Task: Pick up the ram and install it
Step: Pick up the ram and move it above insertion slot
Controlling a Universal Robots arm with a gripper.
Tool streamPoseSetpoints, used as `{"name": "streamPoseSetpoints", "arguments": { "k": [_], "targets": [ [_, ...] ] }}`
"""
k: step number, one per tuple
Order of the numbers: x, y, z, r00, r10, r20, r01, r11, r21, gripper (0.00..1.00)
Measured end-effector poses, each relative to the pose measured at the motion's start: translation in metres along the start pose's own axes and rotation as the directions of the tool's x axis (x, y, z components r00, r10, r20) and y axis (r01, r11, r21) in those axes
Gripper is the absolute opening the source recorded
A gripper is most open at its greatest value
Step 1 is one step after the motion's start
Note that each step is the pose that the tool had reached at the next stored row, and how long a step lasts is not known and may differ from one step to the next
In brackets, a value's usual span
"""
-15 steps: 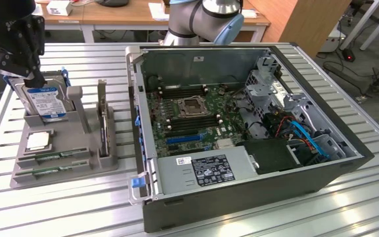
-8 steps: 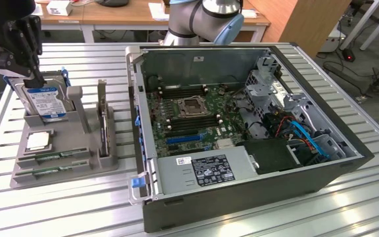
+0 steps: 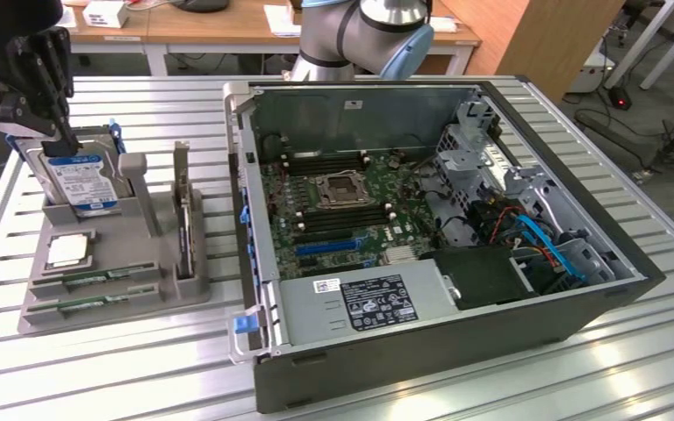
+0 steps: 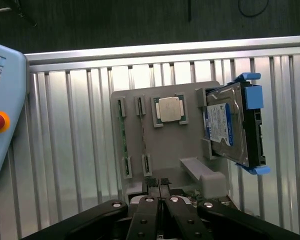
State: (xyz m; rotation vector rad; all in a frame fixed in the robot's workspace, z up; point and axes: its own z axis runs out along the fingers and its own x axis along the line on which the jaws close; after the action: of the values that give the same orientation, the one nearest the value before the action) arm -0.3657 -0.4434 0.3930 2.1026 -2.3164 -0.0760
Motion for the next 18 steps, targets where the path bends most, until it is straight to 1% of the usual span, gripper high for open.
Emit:
{"name": "streamPoseSetpoints", "arguments": {
  "k": [9, 10, 11, 12, 13, 18],
  "targets": [
    [-0.0001, 0.0000, -0.0001, 1.0000, 0.000, -0.0001, 0.000, 1.0000, -0.0005, 0.09],
    [-0.0002, 0.0001, -0.0001, 1.0000, 0.000, -0.0003, 0.000, 1.0000, 0.0011, 0.09],
    [-0.0005, 0.0004, 0.0000, 1.0000, 0.000, -0.0011, 0.000, 1.0000, 0.0046, 0.09],
    [-0.0006, 0.0004, 0.0001, 1.0000, 0.000, -0.0014, 0.000, 1.0000, 0.0065, 0.09],
    [-0.0006, 0.0003, 0.0001, 1.0000, 0.000, -0.0017, 0.000, 1.0000, 0.0073, 0.09],
    [-0.0007, 0.0004, 0.0000, 1.0000, 0.000, -0.0020, 0.000, 1.0000, 0.0073, 0.09]
  ]
}}
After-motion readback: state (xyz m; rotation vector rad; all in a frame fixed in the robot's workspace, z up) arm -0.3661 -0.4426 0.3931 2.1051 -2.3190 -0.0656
